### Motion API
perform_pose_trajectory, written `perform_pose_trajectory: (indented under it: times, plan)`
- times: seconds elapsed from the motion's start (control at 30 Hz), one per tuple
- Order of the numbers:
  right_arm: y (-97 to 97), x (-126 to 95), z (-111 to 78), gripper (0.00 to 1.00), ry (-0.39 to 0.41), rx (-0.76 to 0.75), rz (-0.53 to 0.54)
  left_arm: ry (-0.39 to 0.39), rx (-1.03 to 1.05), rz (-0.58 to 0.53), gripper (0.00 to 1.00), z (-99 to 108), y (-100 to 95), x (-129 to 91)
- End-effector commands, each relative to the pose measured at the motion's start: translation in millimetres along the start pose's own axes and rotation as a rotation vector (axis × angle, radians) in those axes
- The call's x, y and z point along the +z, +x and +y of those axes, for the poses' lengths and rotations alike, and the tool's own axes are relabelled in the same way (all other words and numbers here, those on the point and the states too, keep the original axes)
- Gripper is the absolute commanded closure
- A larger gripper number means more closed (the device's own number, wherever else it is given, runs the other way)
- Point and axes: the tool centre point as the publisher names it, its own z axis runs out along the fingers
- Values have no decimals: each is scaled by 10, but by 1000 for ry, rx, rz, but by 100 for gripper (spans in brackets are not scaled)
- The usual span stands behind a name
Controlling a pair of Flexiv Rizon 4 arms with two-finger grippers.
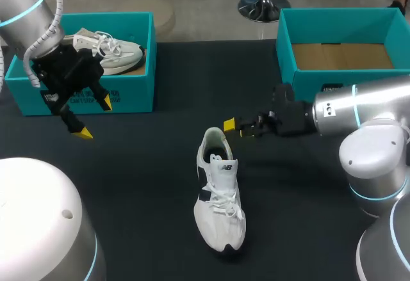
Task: Take the shoe out of the shoebox, open the shoe tongue, remove and reinsert the insole, then place the shoe into the shoebox
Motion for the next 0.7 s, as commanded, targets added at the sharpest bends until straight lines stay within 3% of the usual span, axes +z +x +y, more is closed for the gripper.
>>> perform_pose_trajectory:
  times: [0.03,0.2,0.47,0.6,0.7]
  plan:
    - [163,-155,-28,0,29,28,-156,-3,0,1,0,1,-1,-2]
    - [271,-194,2,0,104,45,-267,-3,0,1,0,1,-1,-2]
    - [422,-307,-27,0,150,84,-434,-3,0,1,0,1,-1,-2]
    - [479,-337,-111,0,243,152,-577,-3,0,1,0,1,-1,-2]
    - [479,-337,-111,0,243,152,-577,-3,0,1,0,1,-1,-2]
